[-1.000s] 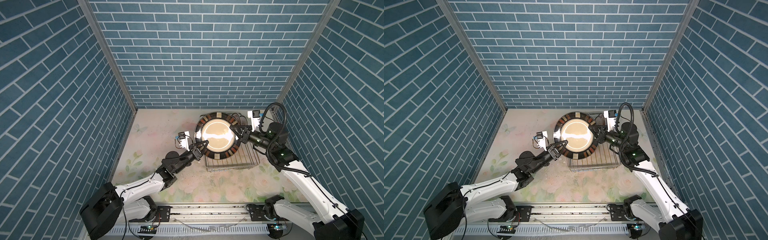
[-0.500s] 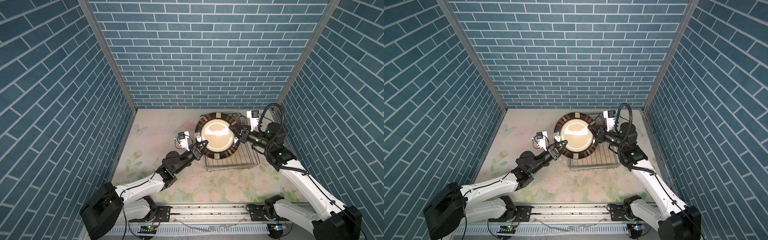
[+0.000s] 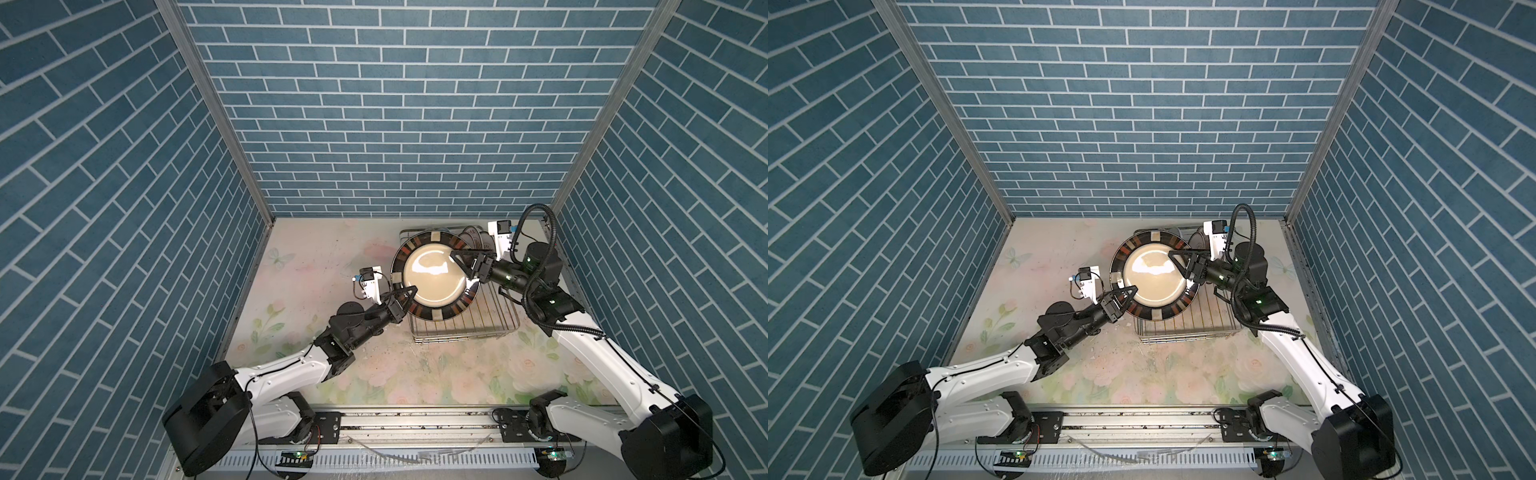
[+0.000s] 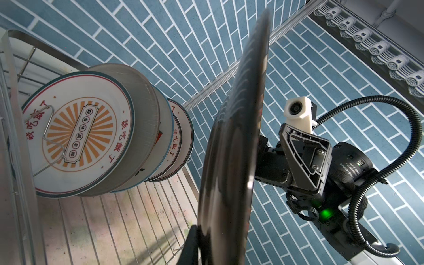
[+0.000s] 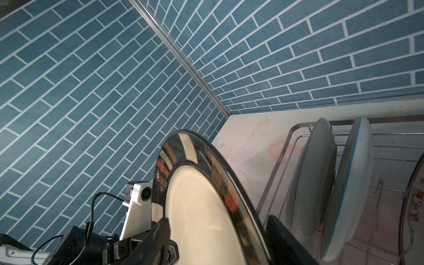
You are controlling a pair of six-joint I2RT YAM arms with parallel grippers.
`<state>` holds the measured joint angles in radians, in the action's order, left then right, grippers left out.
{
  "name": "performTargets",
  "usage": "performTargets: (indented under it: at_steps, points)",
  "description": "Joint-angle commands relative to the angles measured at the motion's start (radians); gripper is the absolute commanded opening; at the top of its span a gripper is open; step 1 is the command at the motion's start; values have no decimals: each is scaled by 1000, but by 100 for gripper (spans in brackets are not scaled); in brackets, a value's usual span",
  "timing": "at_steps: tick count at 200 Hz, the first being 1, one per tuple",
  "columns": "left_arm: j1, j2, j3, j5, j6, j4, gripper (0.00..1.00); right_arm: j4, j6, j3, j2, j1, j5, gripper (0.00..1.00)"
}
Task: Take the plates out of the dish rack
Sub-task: 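Carry the plate away with the left gripper while the right gripper withdraws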
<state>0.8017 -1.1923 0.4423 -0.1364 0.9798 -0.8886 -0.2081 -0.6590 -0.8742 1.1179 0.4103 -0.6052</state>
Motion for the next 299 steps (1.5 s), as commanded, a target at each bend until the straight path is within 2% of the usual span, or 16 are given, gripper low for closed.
performTargets:
  at_steps: [1, 30, 104, 163, 197, 211, 214, 218, 221, 240, 279, 299]
  points:
    - [-23, -3, -5, -17, 34, -101, 0, -51, -28, -51, -3, 5, -23, 69]
    - [-39, 15, -42, 7, 75, -120, 0, -26, -13, -57, 3, 5, 6, 70]
    - [-114, 177, -142, 29, 160, -52, 0, 19, 26, -77, 19, 21, 38, 71]
    - [-186, 355, -215, 53, 190, 59, 0, 224, 212, -188, 80, 161, 155, 72]
    - [-254, 542, -229, 75, 185, 267, 0, 317, 311, -262, 149, 238, 226, 74]
    - [-291, 615, -222, 79, 183, 356, 0, 337, 345, -283, 173, 274, 262, 79]
    - [-299, 625, -220, 78, 181, 372, 0, 339, 354, -287, 176, 283, 275, 83]
    - [-308, 634, -215, 77, 179, 392, 0, 345, 367, -290, 179, 297, 299, 96]
    - [-316, 641, -212, 77, 178, 407, 0, 350, 380, -294, 182, 308, 315, 99]
    - [-366, 649, -198, 47, 180, 439, 0, 385, 456, -327, 207, 377, 399, 99]
    - [-460, 645, -188, 22, 187, 474, 0, 399, 515, -393, 283, 439, 499, 99]
    - [-534, 630, -196, -25, 208, 451, 0, 383, 529, -416, 325, 463, 536, 99]
